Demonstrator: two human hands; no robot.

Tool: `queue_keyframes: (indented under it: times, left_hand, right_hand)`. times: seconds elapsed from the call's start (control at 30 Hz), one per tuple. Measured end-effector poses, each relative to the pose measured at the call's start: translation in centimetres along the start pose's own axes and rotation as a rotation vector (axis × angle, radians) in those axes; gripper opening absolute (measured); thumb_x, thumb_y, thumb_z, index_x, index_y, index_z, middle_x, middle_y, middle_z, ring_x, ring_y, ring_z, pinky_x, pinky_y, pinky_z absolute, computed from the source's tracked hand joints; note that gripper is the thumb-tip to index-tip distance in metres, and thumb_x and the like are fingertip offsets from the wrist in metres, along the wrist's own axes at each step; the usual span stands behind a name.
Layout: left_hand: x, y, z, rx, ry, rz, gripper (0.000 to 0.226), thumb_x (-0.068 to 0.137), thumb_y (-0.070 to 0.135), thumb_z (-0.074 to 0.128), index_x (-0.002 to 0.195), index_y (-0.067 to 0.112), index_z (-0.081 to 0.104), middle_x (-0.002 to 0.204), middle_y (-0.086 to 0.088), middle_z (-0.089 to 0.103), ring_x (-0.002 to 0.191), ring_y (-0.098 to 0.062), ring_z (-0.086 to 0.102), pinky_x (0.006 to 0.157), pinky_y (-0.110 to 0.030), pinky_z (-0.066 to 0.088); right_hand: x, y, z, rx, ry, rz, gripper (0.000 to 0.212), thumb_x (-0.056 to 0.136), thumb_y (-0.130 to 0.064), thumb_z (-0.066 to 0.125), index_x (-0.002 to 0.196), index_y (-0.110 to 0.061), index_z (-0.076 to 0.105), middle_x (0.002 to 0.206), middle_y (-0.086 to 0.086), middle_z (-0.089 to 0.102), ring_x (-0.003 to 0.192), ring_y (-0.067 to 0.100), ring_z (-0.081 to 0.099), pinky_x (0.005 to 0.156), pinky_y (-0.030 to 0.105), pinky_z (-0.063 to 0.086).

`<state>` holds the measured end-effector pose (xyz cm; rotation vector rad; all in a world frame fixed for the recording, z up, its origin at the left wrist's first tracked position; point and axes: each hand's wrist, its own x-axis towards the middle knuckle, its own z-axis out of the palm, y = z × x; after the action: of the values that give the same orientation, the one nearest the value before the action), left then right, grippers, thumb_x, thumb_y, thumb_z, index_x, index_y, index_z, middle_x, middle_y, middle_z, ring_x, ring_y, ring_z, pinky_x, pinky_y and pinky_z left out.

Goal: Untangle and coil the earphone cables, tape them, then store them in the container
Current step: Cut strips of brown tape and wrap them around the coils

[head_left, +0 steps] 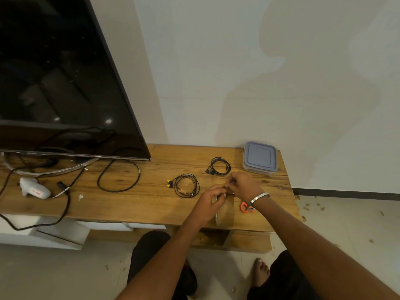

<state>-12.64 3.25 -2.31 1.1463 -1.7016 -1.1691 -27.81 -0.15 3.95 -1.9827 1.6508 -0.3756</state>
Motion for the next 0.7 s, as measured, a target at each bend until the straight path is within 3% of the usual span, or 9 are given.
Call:
queue_keyframes:
  times: [0.2,0.33,0.47,0.7]
  left_hand:
    - [0.5,0.0,-0.5,-0.048,-0.029,-0.041,0.025,0.092,0.005,0.056,0.110,0.013,0.071,0.111,0.002,0.065,0.105,-0.004,0.060,0.093,-0.017,0.043]
    - [0.8,0.1,-0.7,-0.069,-0.057,-0.086,0.024,0.090,0.003,0.060,0.109,0.013,0.071,0.109,0.008,0.065,0.105,-0.004,0.060,0.093,-0.015,0.043]
    - [1.0,0.2,-1.0,-0.092,-0.105,-0.102,0.026,0.090,0.002,0.061,0.109,0.017,0.070,0.112,0.005,0.064,0.109,-0.011,0.059,0.096,-0.022,0.044]
    - [1.1,0.4,-1.2,-0.075,-0.137,-0.080,0.027,0.090,-0.001,0.059,0.114,0.007,0.068,0.121,0.002,0.060,0.115,0.000,0.055,0.098,-0.014,0.039]
  right_hand:
    - [0.0,0.5,-0.3,0.012,0.010,-0.022,0.006,0.085,-0.018,0.066,0.086,-0.013,0.068,0.092,0.007,0.063,0.082,0.018,0.058,0.070,0.022,0.043]
    - [-0.3,0.6,-1.1,-0.092,0.000,-0.124,0.011,0.088,-0.020,0.062,0.092,-0.012,0.069,0.091,-0.001,0.055,0.080,0.010,0.048,0.072,0.019,0.035]
    - [-0.6,0.7,-1.4,-0.114,0.006,-0.174,0.011,0.089,-0.017,0.060,0.093,-0.010,0.068,0.093,0.002,0.057,0.081,0.007,0.045,0.070,0.017,0.032]
    - [-0.7,0.8,-1.4,-0.104,0.030,-0.213,0.011,0.090,-0.012,0.058,0.093,-0.007,0.067,0.094,0.007,0.061,0.084,0.014,0.050,0.071,0.016,0.029]
